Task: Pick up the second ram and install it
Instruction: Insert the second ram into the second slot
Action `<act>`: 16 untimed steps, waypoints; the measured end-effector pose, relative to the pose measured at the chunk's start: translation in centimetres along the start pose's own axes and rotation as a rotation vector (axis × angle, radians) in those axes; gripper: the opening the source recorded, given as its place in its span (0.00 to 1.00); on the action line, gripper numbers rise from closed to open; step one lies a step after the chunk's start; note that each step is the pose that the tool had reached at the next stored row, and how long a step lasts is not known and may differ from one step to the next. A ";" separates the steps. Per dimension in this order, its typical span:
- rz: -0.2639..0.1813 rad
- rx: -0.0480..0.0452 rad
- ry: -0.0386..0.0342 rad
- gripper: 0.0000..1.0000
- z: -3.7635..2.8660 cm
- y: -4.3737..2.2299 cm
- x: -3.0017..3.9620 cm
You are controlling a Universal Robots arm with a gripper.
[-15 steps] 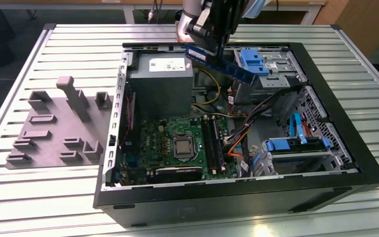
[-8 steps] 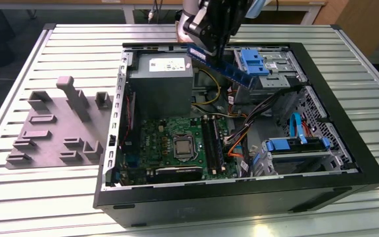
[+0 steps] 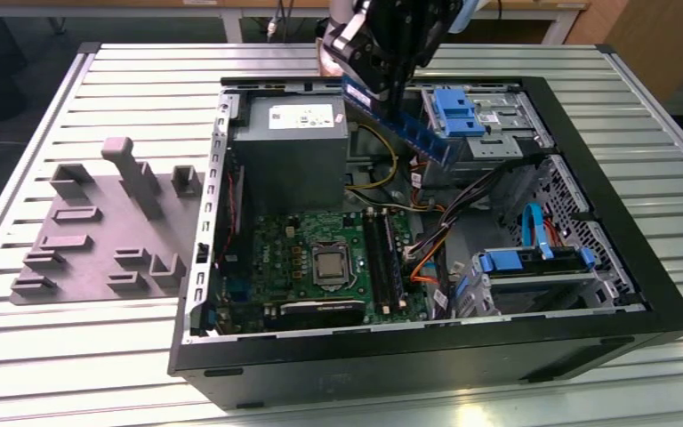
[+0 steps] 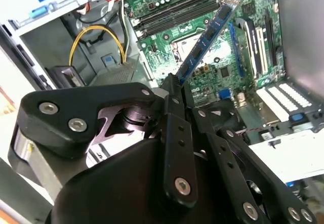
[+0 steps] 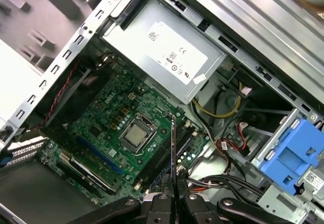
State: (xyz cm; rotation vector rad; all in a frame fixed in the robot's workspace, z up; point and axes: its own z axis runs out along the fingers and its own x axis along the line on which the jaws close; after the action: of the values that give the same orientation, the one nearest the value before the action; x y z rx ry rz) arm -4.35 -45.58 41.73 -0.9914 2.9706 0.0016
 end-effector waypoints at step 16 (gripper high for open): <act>0.221 0.0022 0.0005 0.14 0.07 0.00 0.00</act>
State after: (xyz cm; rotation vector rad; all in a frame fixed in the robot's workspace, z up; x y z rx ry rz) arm -4.34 -45.58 41.66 -0.6582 3.0616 -0.0001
